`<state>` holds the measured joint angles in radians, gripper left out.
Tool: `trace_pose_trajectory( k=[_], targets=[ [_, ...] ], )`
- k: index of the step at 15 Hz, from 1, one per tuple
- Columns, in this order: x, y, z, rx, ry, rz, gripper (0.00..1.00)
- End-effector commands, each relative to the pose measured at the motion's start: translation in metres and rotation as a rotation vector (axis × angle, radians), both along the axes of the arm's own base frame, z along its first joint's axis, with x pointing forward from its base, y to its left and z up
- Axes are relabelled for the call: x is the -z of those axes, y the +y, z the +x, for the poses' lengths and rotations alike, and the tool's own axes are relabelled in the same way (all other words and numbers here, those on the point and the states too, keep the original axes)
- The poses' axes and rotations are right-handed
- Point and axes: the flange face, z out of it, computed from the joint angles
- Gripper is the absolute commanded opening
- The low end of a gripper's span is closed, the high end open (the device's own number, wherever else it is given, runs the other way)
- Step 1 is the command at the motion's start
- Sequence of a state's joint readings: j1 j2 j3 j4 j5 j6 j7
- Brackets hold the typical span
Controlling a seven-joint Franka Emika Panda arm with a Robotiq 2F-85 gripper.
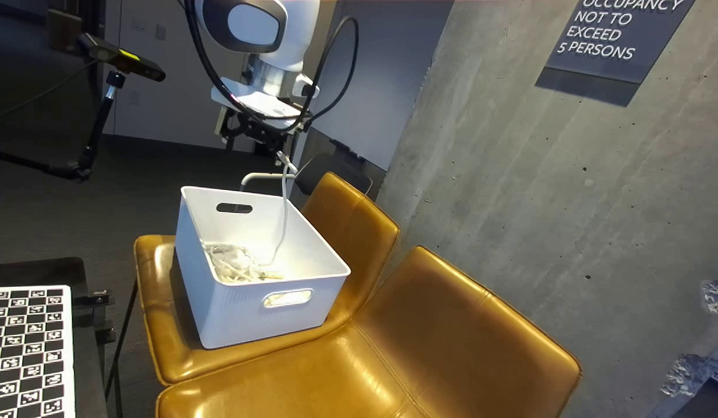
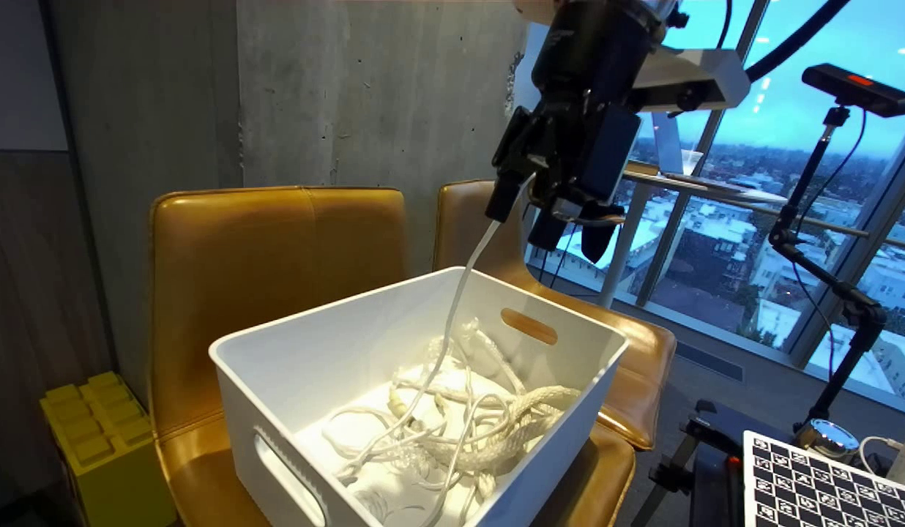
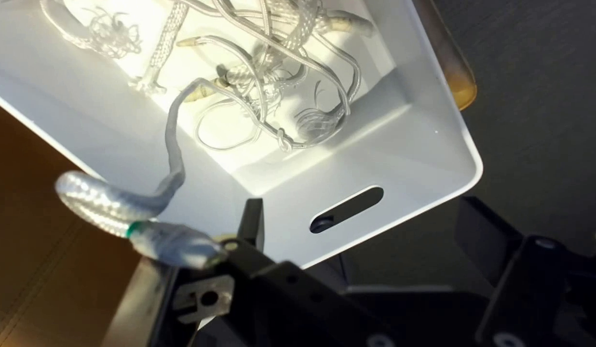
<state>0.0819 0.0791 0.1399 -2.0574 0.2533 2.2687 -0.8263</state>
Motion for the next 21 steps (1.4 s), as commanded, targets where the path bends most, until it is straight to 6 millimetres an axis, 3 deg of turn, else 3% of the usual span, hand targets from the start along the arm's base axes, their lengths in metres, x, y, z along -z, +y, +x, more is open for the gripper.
trace_pose_trajectory(
  k=[1, 2, 4, 8, 13, 21],
  targets=[
    [0.019, -0.022, 0.007, 0.0, 0.03, 0.041, 1.0],
    [0.012, -0.011, 0.003, 0.003, 0.02, 0.014, 1.0],
    [0.022, -0.021, 0.006, 0.008, 0.036, 0.017, 1.0],
    [0.024, -0.021, 0.007, 0.008, 0.039, 0.018, 1.0],
    [0.053, -0.035, 0.002, -0.027, 0.079, 0.034, 1.0],
    [0.102, -0.077, -0.008, -0.12, 0.134, 0.098, 1.0]
  ],
)
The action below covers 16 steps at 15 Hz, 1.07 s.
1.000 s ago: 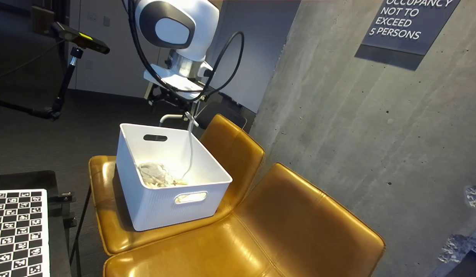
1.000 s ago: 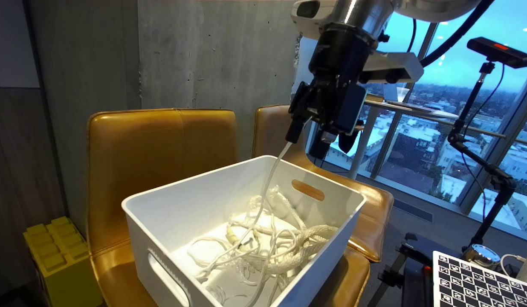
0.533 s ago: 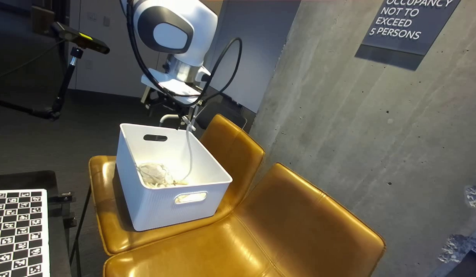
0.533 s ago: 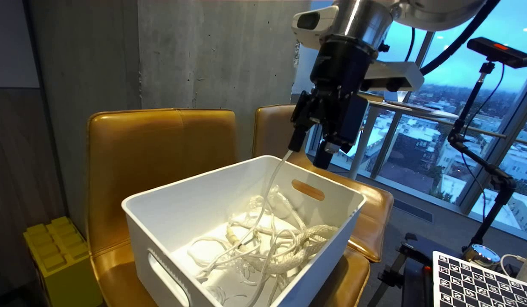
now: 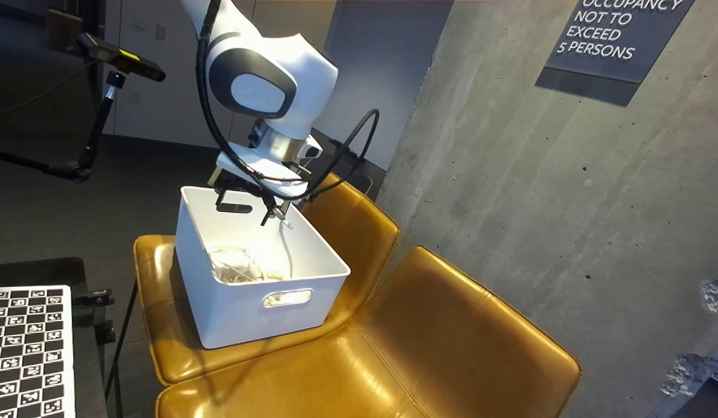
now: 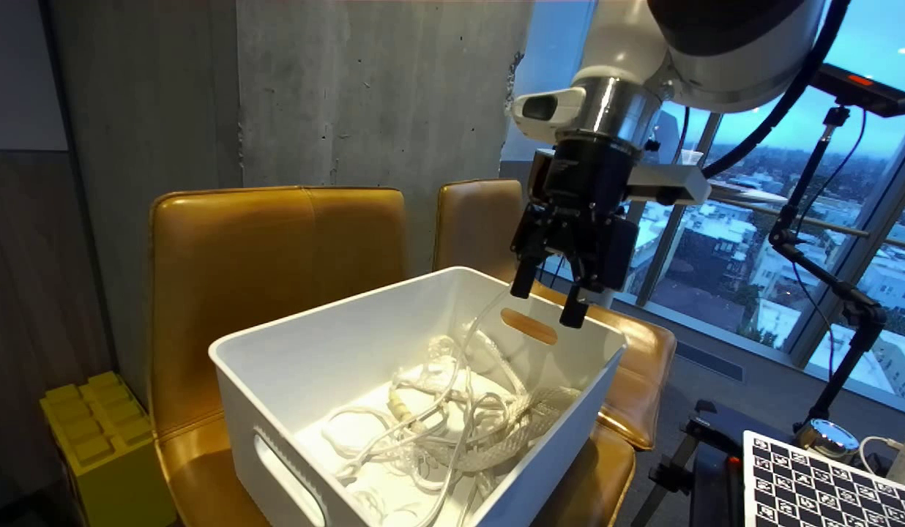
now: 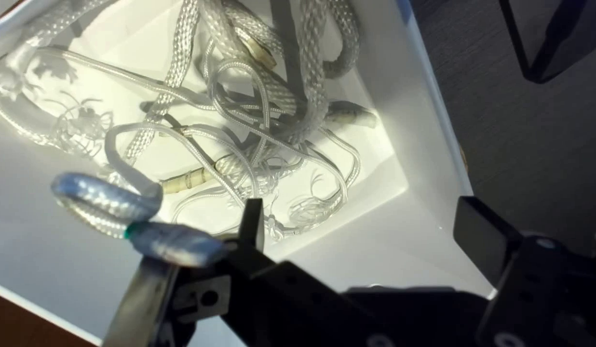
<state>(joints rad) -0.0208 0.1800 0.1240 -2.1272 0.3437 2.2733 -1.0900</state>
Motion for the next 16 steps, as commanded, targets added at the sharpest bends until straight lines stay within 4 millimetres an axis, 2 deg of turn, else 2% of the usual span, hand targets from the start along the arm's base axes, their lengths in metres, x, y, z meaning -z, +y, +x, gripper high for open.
trace_pose_trajectory(
  k=[1, 6, 8, 13, 16],
  targets=[
    [0.022, -0.013, -0.008, -0.05, 0.049, 0.072, 1.0],
    [0.071, -0.025, -0.01, -0.097, 0.161, 0.134, 1.0],
    [0.083, -0.033, -0.004, -0.099, 0.17, 0.126, 1.0],
    [0.08, -0.046, 0.004, -0.102, 0.177, 0.135, 1.0],
    [0.076, -0.061, 0.011, -0.084, 0.175, 0.134, 1.0]
  ],
)
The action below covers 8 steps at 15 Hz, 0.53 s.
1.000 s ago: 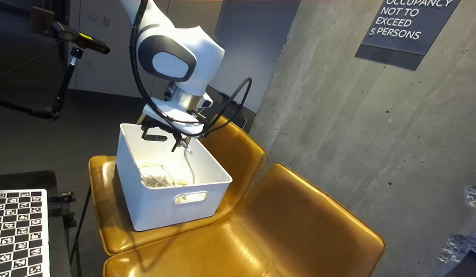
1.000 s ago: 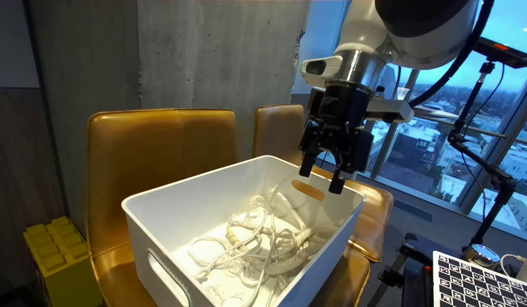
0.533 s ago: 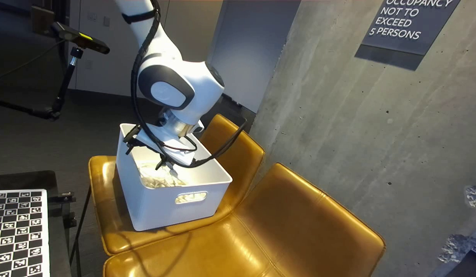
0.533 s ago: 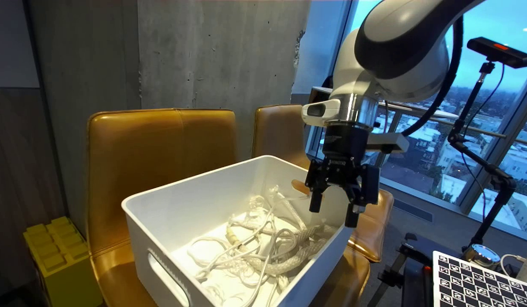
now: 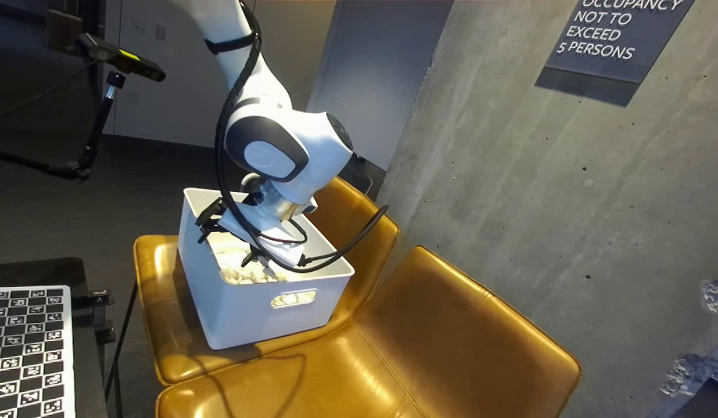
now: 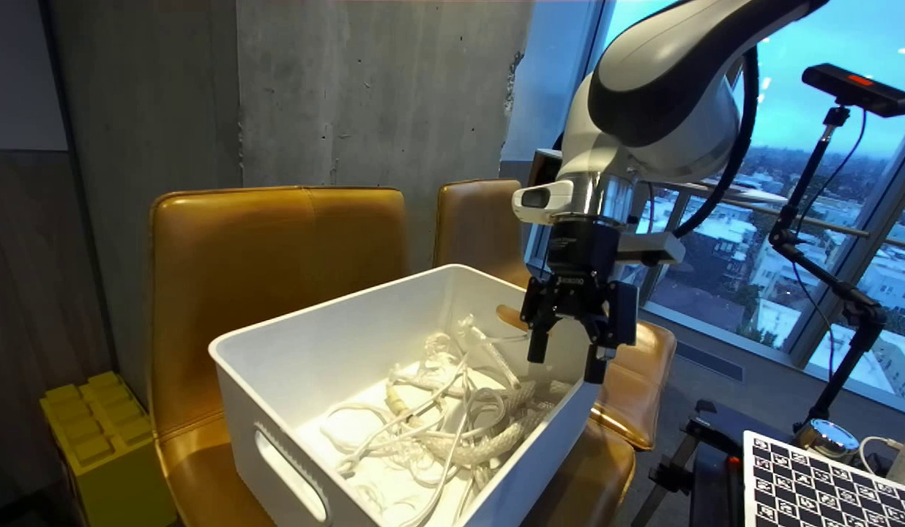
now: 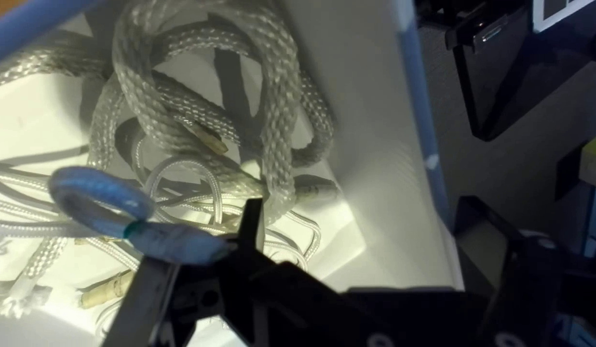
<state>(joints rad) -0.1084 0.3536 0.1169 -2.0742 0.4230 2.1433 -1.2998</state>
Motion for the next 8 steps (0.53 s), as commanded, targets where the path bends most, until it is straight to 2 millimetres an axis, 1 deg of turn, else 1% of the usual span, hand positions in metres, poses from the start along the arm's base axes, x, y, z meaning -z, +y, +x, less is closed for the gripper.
trace_pose_trajectory(
  k=[1, 4, 8],
  targets=[
    [-0.008, -0.022, 0.014, 0.006, -0.003, 0.008, 1.0],
    [-0.013, -0.041, 0.024, 0.035, -0.014, 0.007, 1.0],
    [-0.006, -0.065, 0.036, 0.073, 0.005, 0.013, 1.0]
  ],
)
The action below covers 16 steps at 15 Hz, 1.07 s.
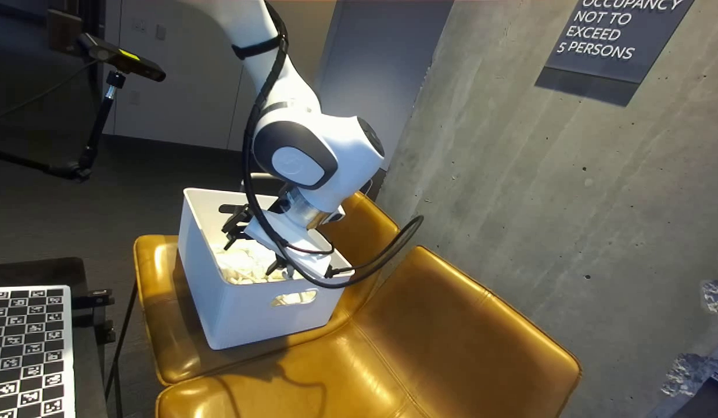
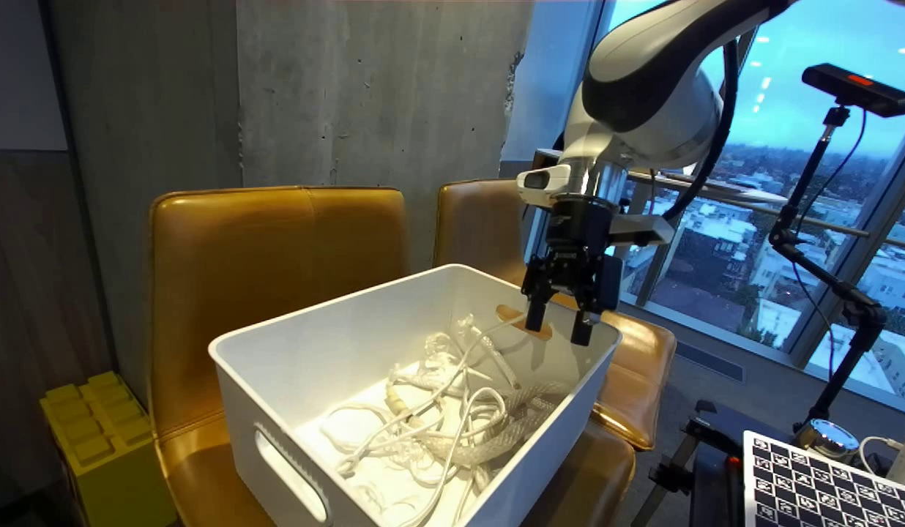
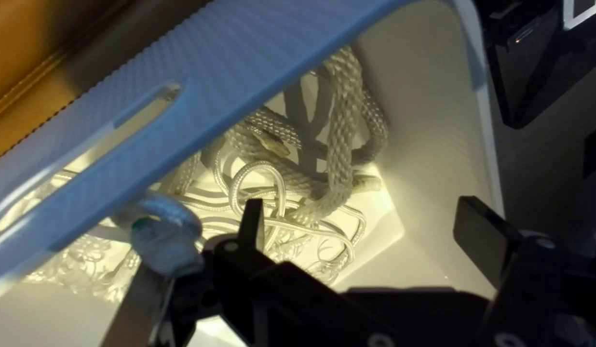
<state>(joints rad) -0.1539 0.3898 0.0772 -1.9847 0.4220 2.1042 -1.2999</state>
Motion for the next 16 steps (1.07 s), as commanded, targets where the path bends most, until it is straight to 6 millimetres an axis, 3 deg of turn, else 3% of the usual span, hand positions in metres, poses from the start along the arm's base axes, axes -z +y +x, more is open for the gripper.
trace_pose_trajectory(
  k=[1, 6, 9, 16],
  targets=[
    [0.007, -0.023, 0.016, 0.008, 0.026, 0.016, 1.0],
    [0.018, -0.04, 0.031, 0.026, 0.047, 0.028, 1.0],
    [0.018, -0.04, 0.038, 0.022, 0.051, 0.036, 1.0],
    [-0.008, -0.025, 0.046, -0.023, -0.009, 0.022, 1.0]
  ],
)
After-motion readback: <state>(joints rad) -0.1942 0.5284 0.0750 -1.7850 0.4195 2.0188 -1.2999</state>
